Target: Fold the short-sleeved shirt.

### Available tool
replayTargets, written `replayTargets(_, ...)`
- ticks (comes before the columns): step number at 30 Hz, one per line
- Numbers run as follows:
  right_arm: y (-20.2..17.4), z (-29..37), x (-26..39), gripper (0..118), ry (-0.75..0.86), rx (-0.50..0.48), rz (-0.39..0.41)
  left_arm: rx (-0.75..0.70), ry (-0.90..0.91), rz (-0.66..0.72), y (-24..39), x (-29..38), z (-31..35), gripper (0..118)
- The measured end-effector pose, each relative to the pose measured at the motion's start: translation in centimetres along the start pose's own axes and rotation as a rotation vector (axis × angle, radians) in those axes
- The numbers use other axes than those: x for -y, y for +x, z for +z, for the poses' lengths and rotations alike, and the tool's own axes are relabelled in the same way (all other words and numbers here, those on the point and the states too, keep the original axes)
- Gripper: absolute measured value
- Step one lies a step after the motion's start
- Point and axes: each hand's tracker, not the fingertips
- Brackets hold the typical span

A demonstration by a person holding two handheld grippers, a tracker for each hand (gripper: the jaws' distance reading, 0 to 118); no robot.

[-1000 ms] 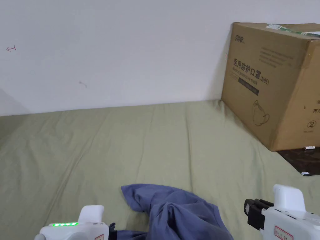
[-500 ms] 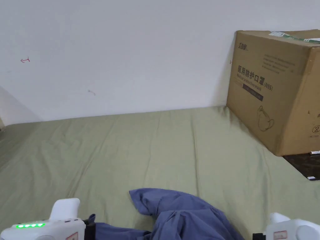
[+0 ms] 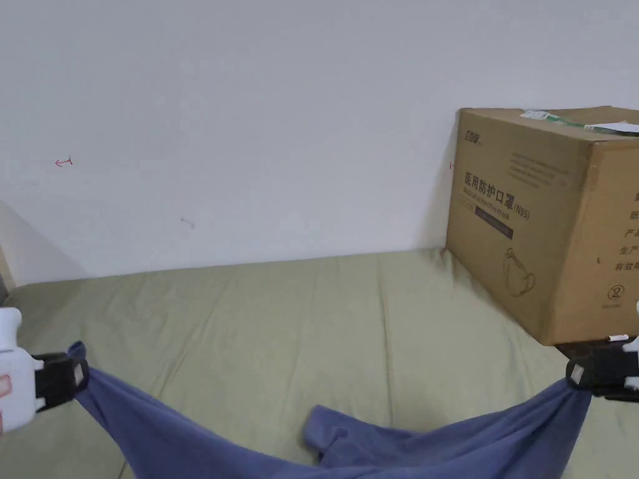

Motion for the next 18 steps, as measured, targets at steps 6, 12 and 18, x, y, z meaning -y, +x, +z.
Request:
replayTargets(6, -1.3, 3.1, -5.2, 2, 0.085, 0.066, 0.093, -0.034, 0.076, -0.038, -0.8, -5.9, 2.2, 5)
replayTargets(12, -3.2, 3.4, -11.2, 2, 0.133, 0.088, 0.138, -0.042, 0.095, -0.076, 0.0, -10.6, 0.8, 5)
replayTargets(18, -4.8, 1.1, -17.5, 2, 0.193, 0.124, 0.102, -0.051, 0.085, -0.079, -0.4, -14.9, -4.3, 5)
